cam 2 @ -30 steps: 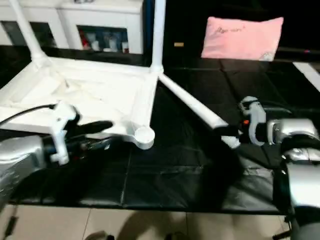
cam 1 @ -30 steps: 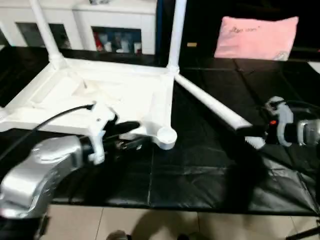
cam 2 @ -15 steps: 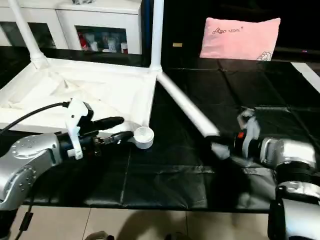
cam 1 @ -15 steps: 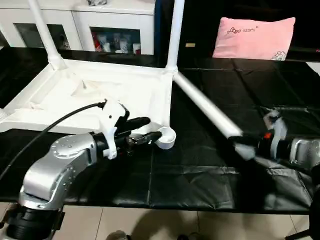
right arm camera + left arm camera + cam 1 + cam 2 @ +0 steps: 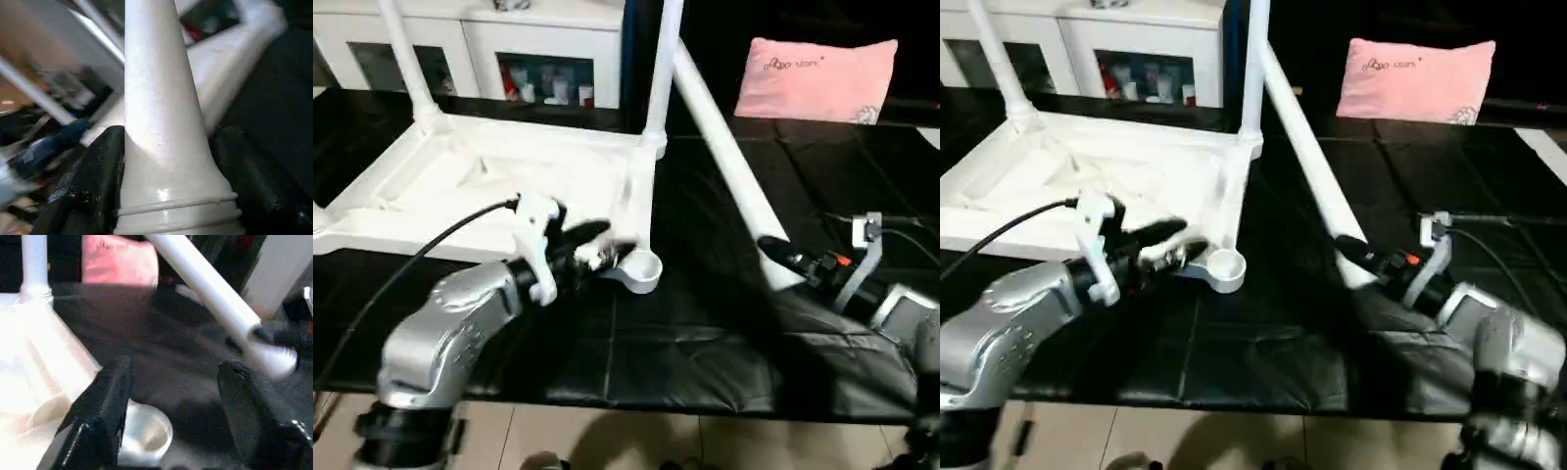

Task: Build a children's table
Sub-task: Pick table leg

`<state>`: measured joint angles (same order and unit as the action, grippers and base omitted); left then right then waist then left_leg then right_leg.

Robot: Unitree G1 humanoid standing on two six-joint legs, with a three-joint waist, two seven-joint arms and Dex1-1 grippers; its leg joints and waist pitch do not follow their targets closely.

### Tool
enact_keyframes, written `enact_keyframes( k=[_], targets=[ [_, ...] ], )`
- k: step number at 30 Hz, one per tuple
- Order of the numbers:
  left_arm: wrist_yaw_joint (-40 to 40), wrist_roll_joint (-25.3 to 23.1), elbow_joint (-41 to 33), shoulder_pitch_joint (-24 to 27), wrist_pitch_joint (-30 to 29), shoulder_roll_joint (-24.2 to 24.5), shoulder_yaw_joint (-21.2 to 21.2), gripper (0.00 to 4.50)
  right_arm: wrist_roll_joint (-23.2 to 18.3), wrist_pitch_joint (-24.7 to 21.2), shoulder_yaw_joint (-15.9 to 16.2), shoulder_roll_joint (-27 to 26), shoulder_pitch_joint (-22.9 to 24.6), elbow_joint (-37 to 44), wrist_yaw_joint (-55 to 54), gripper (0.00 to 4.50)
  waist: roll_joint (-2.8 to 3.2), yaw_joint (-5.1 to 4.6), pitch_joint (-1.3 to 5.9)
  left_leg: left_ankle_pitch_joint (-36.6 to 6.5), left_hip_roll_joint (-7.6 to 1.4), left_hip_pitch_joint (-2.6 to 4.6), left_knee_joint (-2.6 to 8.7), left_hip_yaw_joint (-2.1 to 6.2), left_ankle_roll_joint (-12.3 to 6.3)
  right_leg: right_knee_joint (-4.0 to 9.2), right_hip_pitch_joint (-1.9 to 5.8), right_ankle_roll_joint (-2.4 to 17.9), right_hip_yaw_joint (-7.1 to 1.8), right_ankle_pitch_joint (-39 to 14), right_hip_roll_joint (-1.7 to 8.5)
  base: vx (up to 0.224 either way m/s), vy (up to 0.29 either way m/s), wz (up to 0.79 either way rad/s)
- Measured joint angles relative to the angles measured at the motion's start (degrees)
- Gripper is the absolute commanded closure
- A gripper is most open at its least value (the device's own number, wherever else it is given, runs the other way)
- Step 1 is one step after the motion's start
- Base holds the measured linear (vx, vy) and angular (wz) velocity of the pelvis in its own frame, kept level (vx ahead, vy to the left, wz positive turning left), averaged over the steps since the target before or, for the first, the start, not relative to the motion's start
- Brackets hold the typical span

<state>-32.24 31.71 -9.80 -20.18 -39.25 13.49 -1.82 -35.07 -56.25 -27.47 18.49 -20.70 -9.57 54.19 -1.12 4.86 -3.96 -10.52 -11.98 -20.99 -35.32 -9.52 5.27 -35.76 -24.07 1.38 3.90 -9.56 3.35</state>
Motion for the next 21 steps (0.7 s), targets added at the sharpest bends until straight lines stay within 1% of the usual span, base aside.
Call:
enact_keyframes(
  k=[1,2,3,5,8,9,12,14,17,21],
  targets=[
    [0.8,1.7,0.7,-1.6,-0.7,-1.7,-1.2,0.95,-1.4,-0.6,0.2,-1.1,0.3,1.5,0.1,1.78,0.00,0.00,0.00,0.0,0.00,0.01,0.00,0.02,0.00,0.07,0.08,0.0,0.02,0.0,0.00,0.000,0.000,0.00],
    [1.5,3.0,1.4,-2.9,-1.3,-2.8,-2.2,0.68,-2.3,-0.9,0.3,-2.1,0.3,2.3,0.1,1.78,0.00,0.01,0.01,0.0,0.00,0.01,0.00,0.02,0.00,0.12,0.11,0.0,0.02,0.0,0.00,0.000,0.000,0.00],
    [2.2,4.6,2.6,-4.6,-2.1,-4.4,-3.1,0.68,-3.5,-1.2,0.4,-3.4,0.3,3.0,0.1,1.78,-0.02,0.06,0.01,0.0,0.00,0.00,0.00,0.03,-0.01,0.21,0.12,0.0,0.03,0.0,0.00,0.000,0.000,0.00],
    [2.6,6.2,3.6,-6.2,-2.9,-5.8,-3.5,0.59,-4.8,-1.7,0.7,-4.8,0.3,3.6,-0.1,1.78,-0.02,0.13,0.03,0.0,0.01,-0.02,0.02,0.04,-0.04,0.41,0.15,-0.1,0.04,0.0,0.00,0.000,0.000,0.00],
    [3.9,11.0,9.0,-10.6,-4.3,-9.4,-6.9,0.24,-7.4,-2.4,1.0,-7.5,0.3,5.9,-1.2,1.78,-0.09,0.23,0.02,0.0,0.03,-0.14,0.03,0.03,-0.12,0.60,0.15,-0.2,0.02,0.2,0.02,0.000,0.000,0.00],
    [4.3,12.7,10.6,-12.5,-4.7,-10.4,-8.0,0.22,-8.3,-2.4,1.6,-8.8,0.1,6.7,-1.4,1.78,-0.09,0.25,0.02,-0.1,0.03,-0.15,0.04,0.04,-0.16,0.62,0.15,-0.2,0.02,0.2,0.03,0.000,0.000,0.00],
    [5.2,15.7,12.9,-16.5,-5.2,-12.0,-10.1,0.02,-9.1,-2.4,3.7,-10.7,-1.1,6.8,-2.3,1.78,-0.18,0.21,0.03,-0.1,0.04,-0.15,0.17,0.02,-0.20,0.65,0.15,-0.3,0.01,0.2,0.06,0.000,0.000,0.00],
    [5.4,16.2,13.3,-17.2,-5.4,-12.4,-10.8,0.00,-9.2,-2.4,4.9,-11.2,-1.6,6.8,-2.5,1.78,-0.25,0.24,0.07,-0.1,0.03,-0.12,0.34,0.01,-0.19,0.69,0.16,-0.3,0.01,0.2,0.07,0.000,0.000,0.00],
    [6.0,16.3,14.8,-17.6,-5.5,-12.3,-11.4,0.00,-9.3,-2.4,5.6,-11.7,-1.7,6.6,-2.8,1.78,-0.41,0.32,0.05,-0.1,0.03,-0.12,0.57,0.00,-0.16,0.72,0.12,-0.3,0.03,0.2,0.06,0.000,0.000,0.00],
    [7.0,16.3,15.8,-17.7,-5.6,-12.7,-12.0,0.00,-9.5,-2.4,6.9,-12.2,-2.6,6.2,-3.2,1.78,-0.97,0.36,-0.01,0.0,0.01,-0.10,0.76,-0.01,-0.08,0.76,0.07,-0.3,0.03,0.1,0.06,0.000,0.000,0.00]
  ],
)
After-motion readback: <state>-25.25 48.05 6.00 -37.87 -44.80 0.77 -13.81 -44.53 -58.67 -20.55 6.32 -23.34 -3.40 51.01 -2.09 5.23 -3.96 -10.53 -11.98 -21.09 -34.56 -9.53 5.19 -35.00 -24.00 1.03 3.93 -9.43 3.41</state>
